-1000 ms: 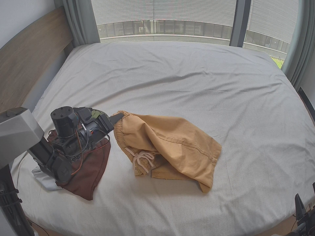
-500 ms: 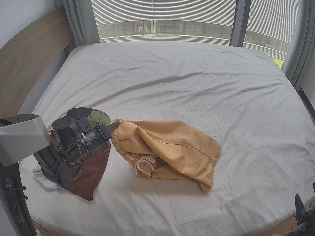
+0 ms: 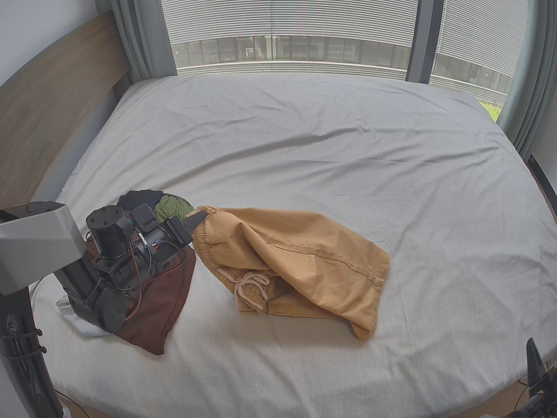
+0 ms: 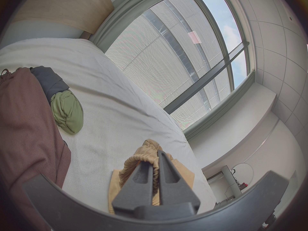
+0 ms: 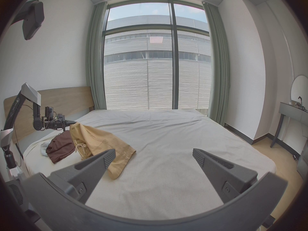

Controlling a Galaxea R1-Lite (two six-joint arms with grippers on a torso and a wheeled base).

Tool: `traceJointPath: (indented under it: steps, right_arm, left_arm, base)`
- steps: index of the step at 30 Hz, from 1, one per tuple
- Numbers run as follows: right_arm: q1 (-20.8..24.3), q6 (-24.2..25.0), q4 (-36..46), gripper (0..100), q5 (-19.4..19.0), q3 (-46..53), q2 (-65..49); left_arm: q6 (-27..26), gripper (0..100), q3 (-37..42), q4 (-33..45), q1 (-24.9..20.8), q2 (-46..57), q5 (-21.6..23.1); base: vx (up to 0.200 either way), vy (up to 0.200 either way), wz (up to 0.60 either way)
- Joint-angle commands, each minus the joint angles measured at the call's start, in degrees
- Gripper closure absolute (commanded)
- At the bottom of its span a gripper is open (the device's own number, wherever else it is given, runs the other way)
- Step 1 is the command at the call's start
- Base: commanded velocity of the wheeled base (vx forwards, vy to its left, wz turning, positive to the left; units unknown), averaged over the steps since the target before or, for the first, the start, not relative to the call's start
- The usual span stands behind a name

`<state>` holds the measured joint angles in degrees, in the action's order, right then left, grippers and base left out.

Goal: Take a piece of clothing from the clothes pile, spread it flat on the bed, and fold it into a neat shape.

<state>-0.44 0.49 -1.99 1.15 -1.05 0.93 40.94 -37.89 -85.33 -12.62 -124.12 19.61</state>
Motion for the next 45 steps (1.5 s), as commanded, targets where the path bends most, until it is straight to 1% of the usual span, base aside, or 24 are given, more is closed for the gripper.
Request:
traceJointPath:
  steps: [1,3,4,5,6,7,9,10,11,12,13,18,19,20,21,22,25,28,31,37,45]
  right_arm:
    - [-0.5,-0.1,-2.8,0,0.1,-7.3,2.6]
    - [-0.2,-0.1,-2.5,0,-0.9,-11.4,7.6]
    - [0.2,0.0,-2.5,0,-2.2,-12.8,10.1]
    - [0.2,0.0,-2.5,0,-2.2,-12.8,10.1]
    - [1.5,0.9,-2.8,0,-5.3,-14.4,15.6]
    - [2.6,2.1,-3.4,0,-6.9,-15.2,18.6]
    - [5.6,7.3,-4.1,0,-11.0,-17.8,23.7]
    - [6.1,8.5,-4.3,0,-11.6,-18.6,24.6]
    - [7.0,11.9,-4.5,0,-13.5,-21.0,28.3]
    - [7.2,12.3,-4.6,0,-13.6,-21.5,29.1]
    - [7.5,14.0,-5.1,0,-14.1,-23.8,33.4]
    - [7.7,14.0,-11.8,0,-14.6,-27.3,45.1]
    - [7.7,14.0,-11.8,0,-14.6,-27.3,45.1]
    - [8.7,13.9,-15.2,0,-14.9,-28.2,49.5]
    - [9.5,14.0,-16.8,0,-14.9,-28.5,51.7]
    - [10.5,14.4,-20.1,0,-14.9,-29.1,56.9]
    - [10.5,14.6,-22.3,0,-14.9,-29.2,60.2]
    - [10.8,14.6,-26.2,0,-15.2,-29.1,65.3]
    - [11.2,14.7,-29.7,0,-16.7,-29.2,70.0]
    - [11.1,14.8,-35.7,0,-17.6,-29.6,78.4]
    - [11.2,19.1,-43.5,0,-18.4,-28.7,90.9]
  left_arm:
    - [0.0,100,-0.1,0.1,0.1,0.9,0.1]
    - [0.0,100,-0.2,0.1,0.1,1.0,0.1]
    - [0.0,100,-0.2,0.1,0.0,1.0,0.1]
    - [0.0,100,-0.2,0.1,0.0,1.0,0.1]
    - [0.0,100,-0.3,0.1,0.1,1.0,0.1]
    - [0.0,100,-0.4,0.0,0.2,1.0,0.1]
    - [0.0,100,-0.4,0.1,0.1,1.0,0.1]
    - [0.0,100,-0.4,0.1,0.1,1.0,0.1]
    - [0.0,100,-0.4,0.0,0.1,0.9,0.1]
    - [0.0,100,-0.4,0.0,0.1,0.9,0.1]
    - [0.0,100,-0.4,0.0,0.1,0.9,0.2]
    - [0.0,100,-0.3,-0.1,0.1,1.0,0.2]
    - [0.0,100,-0.3,-0.1,0.1,1.0,0.2]
    - [0.0,100,-0.3,-0.1,0.1,1.0,0.1]
    - [0.0,100,-0.3,-0.1,0.1,1.0,0.2]
    - [0.0,100,-0.4,-0.1,0.2,1.0,0.2]
    - [0.0,100,-0.4,-0.1,0.2,1.0,0.2]
    - [0.0,100,-0.3,-0.1,0.1,1.3,0.2]
    - [0.0,100,-0.2,-0.2,0.1,1.3,0.2]
    - [0.0,100,-0.2,-0.2,0.2,1.3,0.2]
    - [0.0,100,-0.5,-0.2,0.8,0.6,0.4]
  base:
    - [0.0,0.0,0.0]
    - [0.0,0.0,0.0]
    - [0.0,0.0,0.0]
    - [0.0,0.0,0.0]
    - [0.0,0.0,0.0]
    - [0.0,0.0,0.0]
    - [0.0,0.0,0.0]
    - [0.0,0.0,0.0]
    - [0.0,0.0,0.0]
    - [0.0,0.0,0.0]
    - [0.0,0.0,0.0]
    - [0.0,0.0,0.0]
    - [0.0,0.0,0.0]
    - [0.0,0.0,0.0]
    - [0.0,0.0,0.0]
    - [0.0,0.0,0.0]
    - [0.0,0.0,0.0]
    - [0.0,0.0,0.0]
    - [0.0,0.0,0.0]
    - [0.0,0.0,0.0]
    - [0.0,0.0,0.0]
